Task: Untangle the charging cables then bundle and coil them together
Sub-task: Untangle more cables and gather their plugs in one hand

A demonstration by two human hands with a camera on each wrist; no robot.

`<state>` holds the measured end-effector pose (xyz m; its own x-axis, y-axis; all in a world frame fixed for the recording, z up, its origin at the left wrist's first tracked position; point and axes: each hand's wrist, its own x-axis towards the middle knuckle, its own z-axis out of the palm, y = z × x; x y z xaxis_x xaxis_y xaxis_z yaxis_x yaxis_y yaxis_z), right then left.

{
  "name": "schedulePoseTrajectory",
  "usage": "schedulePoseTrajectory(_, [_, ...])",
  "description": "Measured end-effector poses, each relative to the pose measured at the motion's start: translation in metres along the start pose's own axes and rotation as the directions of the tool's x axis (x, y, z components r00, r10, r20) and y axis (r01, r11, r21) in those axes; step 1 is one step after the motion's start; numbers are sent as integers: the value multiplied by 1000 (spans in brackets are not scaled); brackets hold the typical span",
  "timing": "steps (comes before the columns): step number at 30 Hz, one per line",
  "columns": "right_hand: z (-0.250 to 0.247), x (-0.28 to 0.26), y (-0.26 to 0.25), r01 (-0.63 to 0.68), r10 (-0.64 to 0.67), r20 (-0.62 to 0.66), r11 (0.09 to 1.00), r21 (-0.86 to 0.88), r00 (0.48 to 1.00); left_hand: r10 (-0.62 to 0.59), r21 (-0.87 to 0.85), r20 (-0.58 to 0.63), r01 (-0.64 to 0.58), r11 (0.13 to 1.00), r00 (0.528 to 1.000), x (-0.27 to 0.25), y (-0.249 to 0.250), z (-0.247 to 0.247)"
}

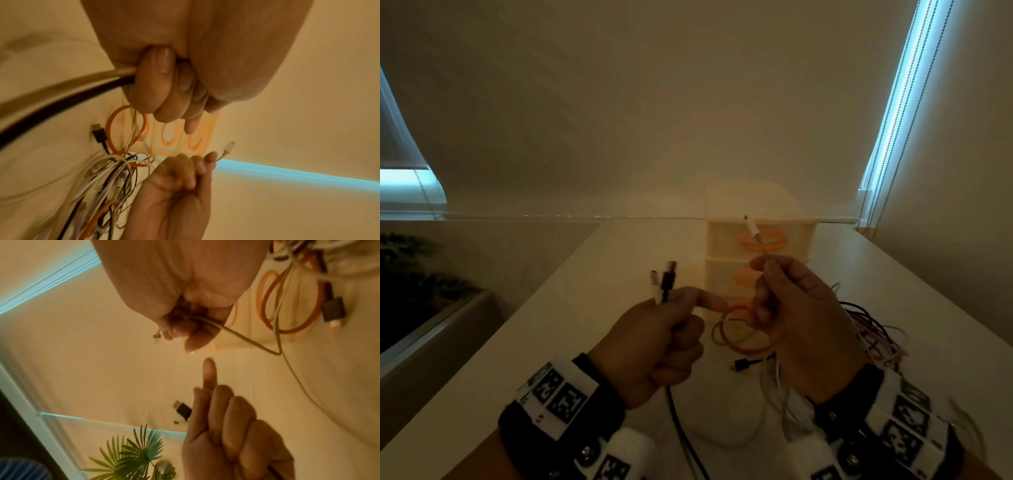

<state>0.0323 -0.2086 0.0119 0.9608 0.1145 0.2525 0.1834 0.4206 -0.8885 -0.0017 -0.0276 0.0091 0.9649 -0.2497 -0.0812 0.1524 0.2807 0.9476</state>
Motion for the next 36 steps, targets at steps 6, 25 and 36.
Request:
schedulePoseTrajectory(6, [-4,-15,13,-36,45,46,984,-174,998,106,0,-19,-106,994,994,0,-1,2])
schedulePoseTrajectory(25, [-14,-12,9,201,-10,260,660,-723,966,241,-42,-257,-260,965,936,9,17,-25])
schedulePoseTrajectory(36, [-33,-6,15,212,92,344,633,-744,934,222,-234,-276,-289,928,935,13,28,-50])
